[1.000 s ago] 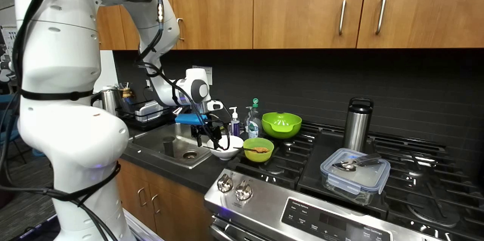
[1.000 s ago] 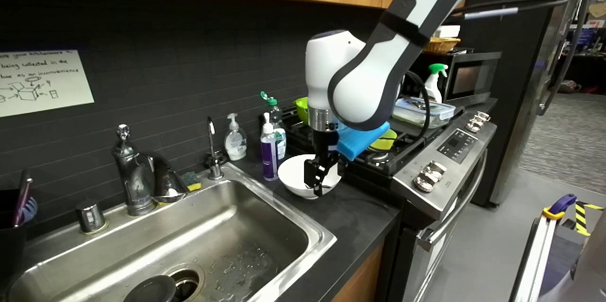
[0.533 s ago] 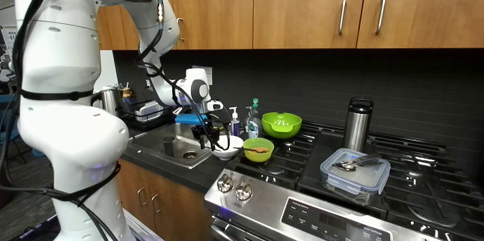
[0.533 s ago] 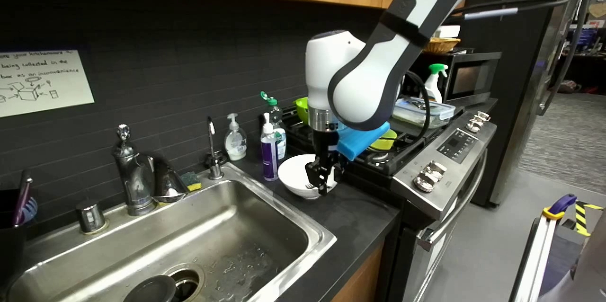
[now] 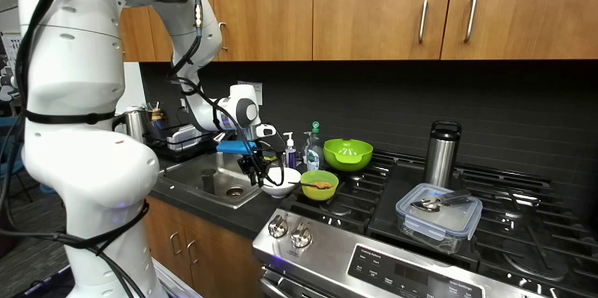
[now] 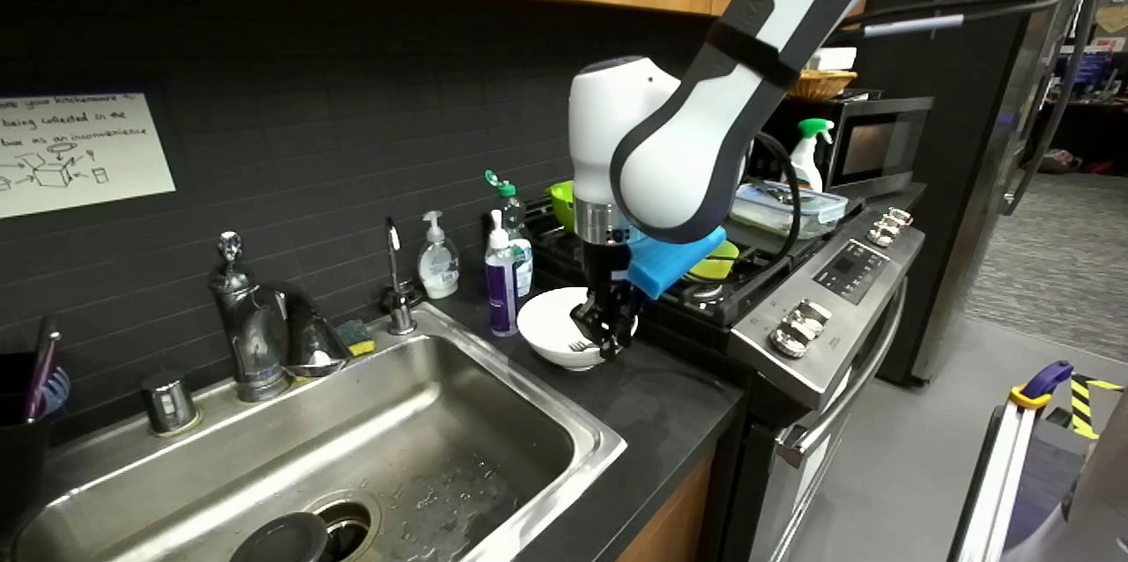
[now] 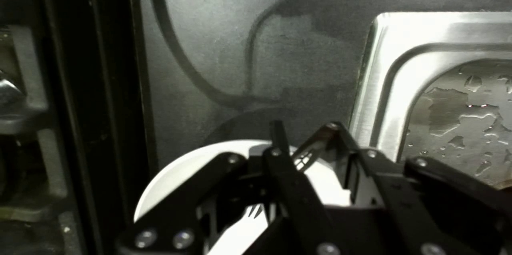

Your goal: Lift the folk from the white bowl and place it in the bigger green bowl

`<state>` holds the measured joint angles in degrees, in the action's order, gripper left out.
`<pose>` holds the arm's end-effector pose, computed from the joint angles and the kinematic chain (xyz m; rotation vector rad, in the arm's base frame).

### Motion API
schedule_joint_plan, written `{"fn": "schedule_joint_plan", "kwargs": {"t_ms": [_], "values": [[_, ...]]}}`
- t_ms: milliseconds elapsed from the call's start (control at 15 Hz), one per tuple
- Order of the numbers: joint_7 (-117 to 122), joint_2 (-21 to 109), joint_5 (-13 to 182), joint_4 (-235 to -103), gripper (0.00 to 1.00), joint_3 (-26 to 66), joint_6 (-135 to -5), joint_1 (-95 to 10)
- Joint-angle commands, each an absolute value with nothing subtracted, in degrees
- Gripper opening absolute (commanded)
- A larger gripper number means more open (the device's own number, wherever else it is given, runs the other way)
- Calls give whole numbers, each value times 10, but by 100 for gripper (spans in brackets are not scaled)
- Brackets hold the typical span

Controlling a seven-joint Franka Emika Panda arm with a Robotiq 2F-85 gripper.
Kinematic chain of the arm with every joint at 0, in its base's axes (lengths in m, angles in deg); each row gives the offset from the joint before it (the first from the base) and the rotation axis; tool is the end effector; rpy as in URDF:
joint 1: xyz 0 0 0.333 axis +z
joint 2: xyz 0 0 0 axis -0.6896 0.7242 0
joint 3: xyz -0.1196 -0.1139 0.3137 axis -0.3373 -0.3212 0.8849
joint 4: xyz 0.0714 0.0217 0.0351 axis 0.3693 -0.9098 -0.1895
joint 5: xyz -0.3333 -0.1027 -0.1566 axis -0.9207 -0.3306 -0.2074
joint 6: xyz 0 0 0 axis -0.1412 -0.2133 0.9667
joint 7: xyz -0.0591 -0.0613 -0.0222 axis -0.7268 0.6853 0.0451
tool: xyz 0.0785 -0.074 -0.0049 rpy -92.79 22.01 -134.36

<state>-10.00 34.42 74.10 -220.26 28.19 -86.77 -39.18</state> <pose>0.4616 0.0758 0.2846 3.0388 0.0784 0.0560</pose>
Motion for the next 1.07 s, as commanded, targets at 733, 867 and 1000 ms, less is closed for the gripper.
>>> {"fn": "schedule_joint_plan", "kwargs": {"t_ms": [733,867,1000], "values": [[-104,326,724,-2207,0,270,-855,-382],[-100,322,730,-2206,1,270,-850,-384],[-94,319,731,-2200,1,270,-842,-387]]}}
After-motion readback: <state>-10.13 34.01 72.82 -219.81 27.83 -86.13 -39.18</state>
